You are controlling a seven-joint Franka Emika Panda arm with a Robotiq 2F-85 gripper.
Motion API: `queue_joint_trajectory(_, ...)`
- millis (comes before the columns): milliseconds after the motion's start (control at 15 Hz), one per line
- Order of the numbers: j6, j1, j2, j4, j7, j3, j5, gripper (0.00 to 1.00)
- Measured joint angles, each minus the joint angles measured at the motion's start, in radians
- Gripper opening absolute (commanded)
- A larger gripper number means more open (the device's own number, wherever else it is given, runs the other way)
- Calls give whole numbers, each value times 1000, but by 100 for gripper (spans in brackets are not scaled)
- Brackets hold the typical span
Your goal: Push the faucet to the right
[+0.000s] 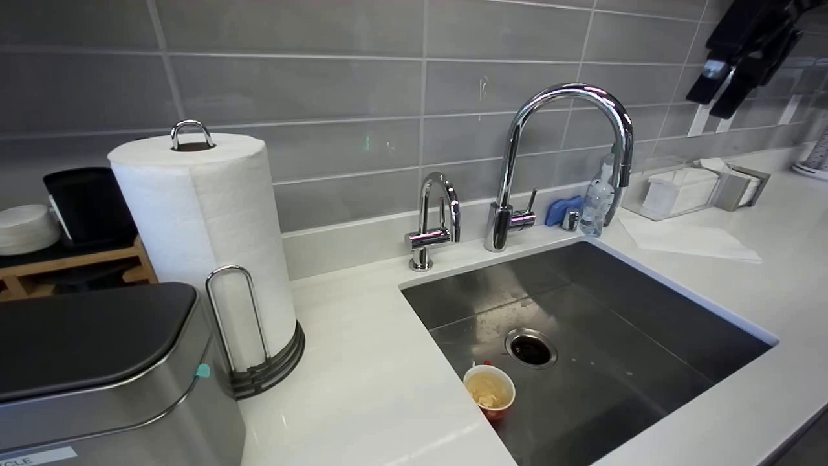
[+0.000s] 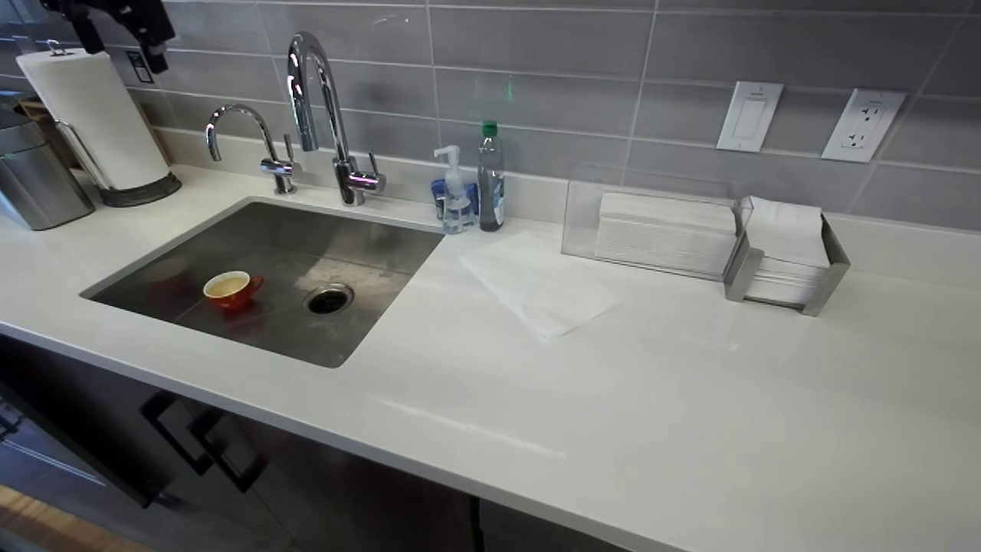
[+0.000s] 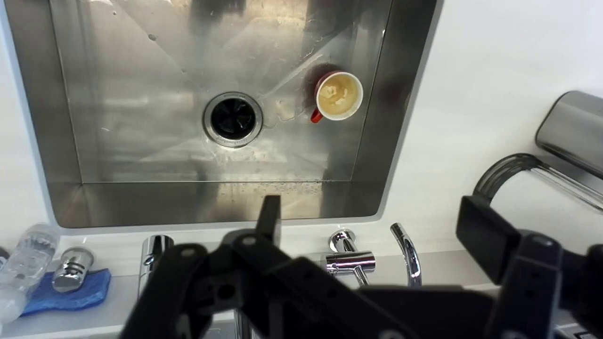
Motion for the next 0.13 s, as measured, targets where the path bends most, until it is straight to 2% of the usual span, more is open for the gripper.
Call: queue_joint_trajectory(133, 0, 29, 3, 2, 2, -25, -5, 100)
